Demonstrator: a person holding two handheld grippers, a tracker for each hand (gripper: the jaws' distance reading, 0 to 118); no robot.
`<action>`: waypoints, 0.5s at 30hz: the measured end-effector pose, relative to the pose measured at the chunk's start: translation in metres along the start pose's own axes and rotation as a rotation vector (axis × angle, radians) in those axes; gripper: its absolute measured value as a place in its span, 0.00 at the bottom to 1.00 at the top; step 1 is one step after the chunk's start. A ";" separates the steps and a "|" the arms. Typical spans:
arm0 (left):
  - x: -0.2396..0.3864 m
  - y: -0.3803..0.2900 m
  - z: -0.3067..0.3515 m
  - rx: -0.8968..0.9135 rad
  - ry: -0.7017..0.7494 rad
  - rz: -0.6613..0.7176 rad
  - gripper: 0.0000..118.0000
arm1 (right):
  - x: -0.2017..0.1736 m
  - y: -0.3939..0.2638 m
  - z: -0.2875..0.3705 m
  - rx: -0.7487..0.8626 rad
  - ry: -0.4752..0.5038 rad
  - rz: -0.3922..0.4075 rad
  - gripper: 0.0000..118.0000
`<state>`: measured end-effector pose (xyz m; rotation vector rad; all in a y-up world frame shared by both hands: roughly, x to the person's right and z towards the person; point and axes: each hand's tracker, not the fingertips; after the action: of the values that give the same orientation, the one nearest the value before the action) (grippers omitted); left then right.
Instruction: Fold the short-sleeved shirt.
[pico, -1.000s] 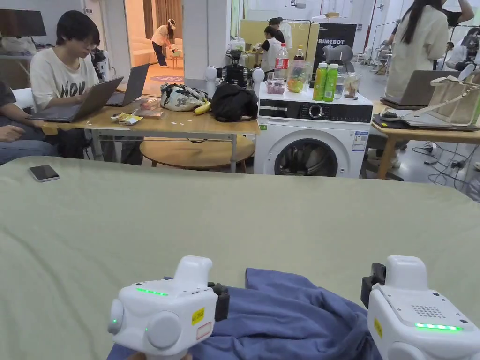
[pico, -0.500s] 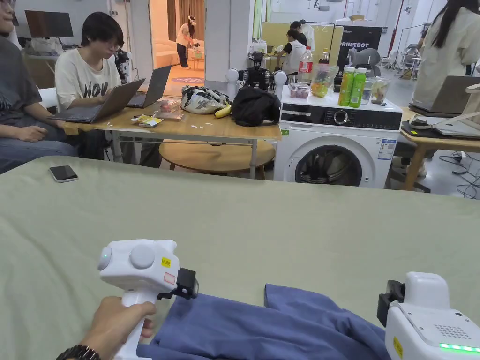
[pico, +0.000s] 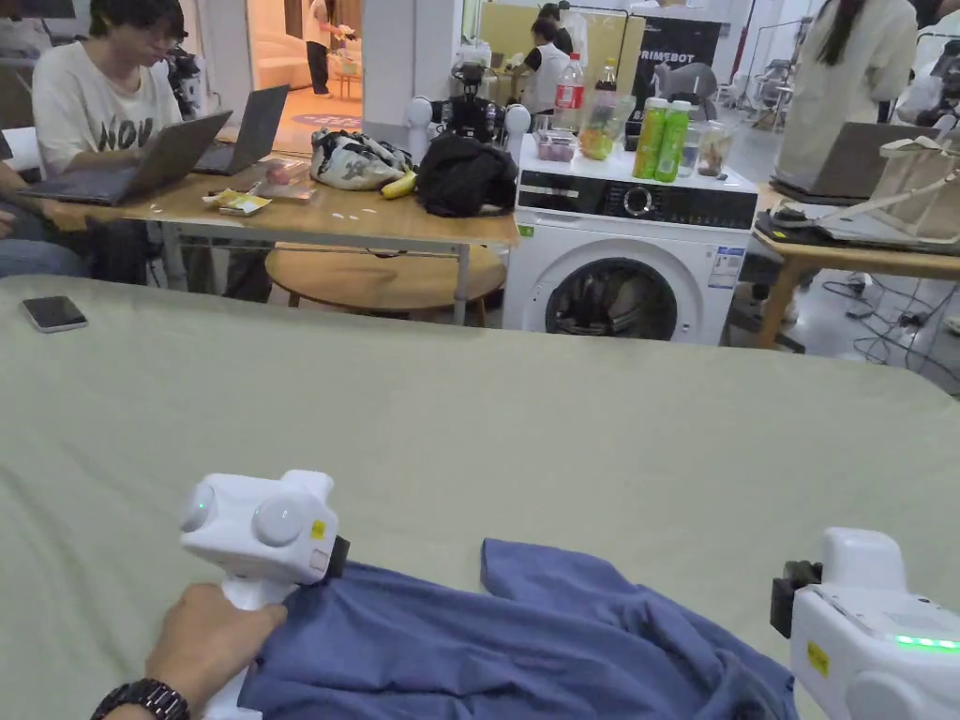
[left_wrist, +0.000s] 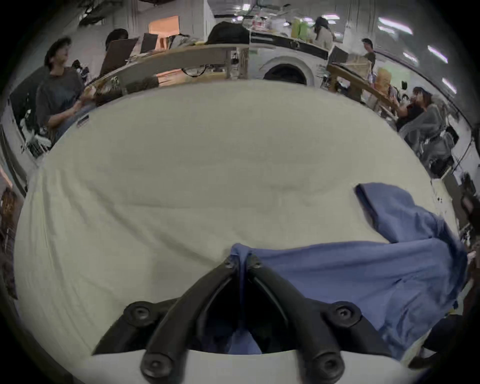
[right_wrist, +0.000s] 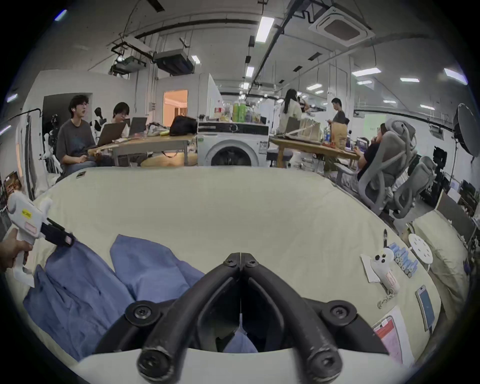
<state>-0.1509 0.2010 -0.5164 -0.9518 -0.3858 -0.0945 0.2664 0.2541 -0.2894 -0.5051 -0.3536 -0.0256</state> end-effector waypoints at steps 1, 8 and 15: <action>-0.004 0.001 0.005 0.019 -0.006 0.008 0.00 | 0.004 0.003 -0.008 -0.041 0.021 0.010 0.00; -0.011 -0.005 0.065 0.184 -0.018 -0.002 0.00 | 0.009 0.010 -0.074 -0.326 0.155 0.117 0.57; -0.013 -0.028 0.080 0.169 -0.025 0.021 0.00 | 0.002 -0.019 -0.129 -0.534 0.179 0.136 0.57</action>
<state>-0.1926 0.2482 -0.4581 -0.7901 -0.4002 -0.0305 0.3077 0.1761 -0.3849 -1.0467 -0.1312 -0.0334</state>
